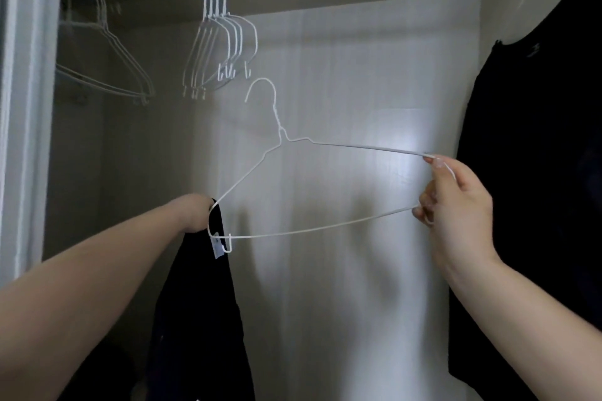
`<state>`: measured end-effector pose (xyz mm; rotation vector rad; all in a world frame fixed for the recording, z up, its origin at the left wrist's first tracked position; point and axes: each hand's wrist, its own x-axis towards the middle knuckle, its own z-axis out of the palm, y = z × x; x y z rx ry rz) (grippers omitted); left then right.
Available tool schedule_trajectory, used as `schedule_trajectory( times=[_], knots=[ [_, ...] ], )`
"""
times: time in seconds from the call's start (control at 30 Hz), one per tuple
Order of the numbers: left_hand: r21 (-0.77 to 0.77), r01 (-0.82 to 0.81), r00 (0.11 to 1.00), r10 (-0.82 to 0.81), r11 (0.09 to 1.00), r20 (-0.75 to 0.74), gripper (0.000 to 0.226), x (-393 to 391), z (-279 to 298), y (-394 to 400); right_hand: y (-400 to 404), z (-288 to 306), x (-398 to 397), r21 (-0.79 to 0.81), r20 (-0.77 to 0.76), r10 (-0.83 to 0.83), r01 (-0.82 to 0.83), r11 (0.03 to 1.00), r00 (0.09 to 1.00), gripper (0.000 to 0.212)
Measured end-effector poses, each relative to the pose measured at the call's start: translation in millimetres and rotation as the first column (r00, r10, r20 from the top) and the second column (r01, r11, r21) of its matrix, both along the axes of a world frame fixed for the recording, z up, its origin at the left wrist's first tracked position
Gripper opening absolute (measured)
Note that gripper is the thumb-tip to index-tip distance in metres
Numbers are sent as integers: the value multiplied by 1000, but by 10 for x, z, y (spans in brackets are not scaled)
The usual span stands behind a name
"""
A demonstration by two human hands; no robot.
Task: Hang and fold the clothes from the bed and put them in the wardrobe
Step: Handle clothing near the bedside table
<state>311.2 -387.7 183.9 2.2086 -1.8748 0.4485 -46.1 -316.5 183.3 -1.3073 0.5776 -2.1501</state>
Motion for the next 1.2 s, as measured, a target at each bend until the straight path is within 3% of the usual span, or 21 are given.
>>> schedule_trajectory(
  times=[0.13, 0.23, 0.3, 0.4, 0.47, 0.57, 0.63, 0.77, 0.87, 0.93, 0.97, 1.03, 1.1, 1.2],
  knots=[
    [-25, 161, 982, -163, 987, -99, 20, -226, 36, 66, -54, -105, 116, 34, -31, 11, -10, 999, 999, 25],
    [-119, 286, 913, -309, 951, -267, 22, -429, 90, 119, -84, -229, 193, 62, -51, 36, -33, 998, 998, 24],
    [-211, 326, 811, -388, 921, -438, 23, -578, 91, 129, -121, -329, 231, 77, -58, 40, -36, 996, 998, 23],
    [-314, 365, 586, -478, 876, -654, 21, -793, 89, 134, -179, -462, 278, 105, -67, 29, -22, 994, 997, 24],
    [-340, 377, 461, -493, 862, -738, 7, -880, 97, 134, -195, -517, 286, 117, -61, 30, -23, 993, 998, 25],
    [-388, 331, 363, -496, 860, -789, 40, -871, 122, 53, -194, -557, 239, 93, -69, 110, -103, 990, 992, 22],
    [-447, 252, 362, -512, 858, -779, 54, -877, 130, 26, -180, -594, 207, 93, -124, 226, -215, 972, 966, 11],
    [-514, 187, 364, -545, 837, -755, 45, -955, 94, -43, -244, -845, 180, 182, -285, 420, -381, 906, 862, 85],
    [-563, 155, 383, -575, 811, -723, 48, -979, 87, -80, -284, -1120, 210, 337, -340, 620, -525, 782, 707, 109],
    [-584, 140, 374, -589, 800, -717, 50, -987, 104, -76, -300, -1291, 255, 435, -383, 702, -553, 711, 600, 111],
    [-587, 137, 376, -590, 798, -714, 51, -996, 114, -73, -295, -1353, 295, 466, -462, 692, -512, 722, 555, 108],
    [-593, 141, 394, -594, 793, -701, 51, -1029, 127, -62, -284, -1428, 407, 406, -722, 528, -345, 847, 447, 95],
    [-602, 145, 408, -601, 785, -687, 51, -1085, 130, -56, -272, -1407, 538, 174, -945, 214, -171, 970, 248, 80],
    [-610, 133, 443, -597, 781, -668, 50, -1143, 141, -57, -327, -1336, 756, -110, -994, -111, -21, 994, -4, 82]
  ],
)
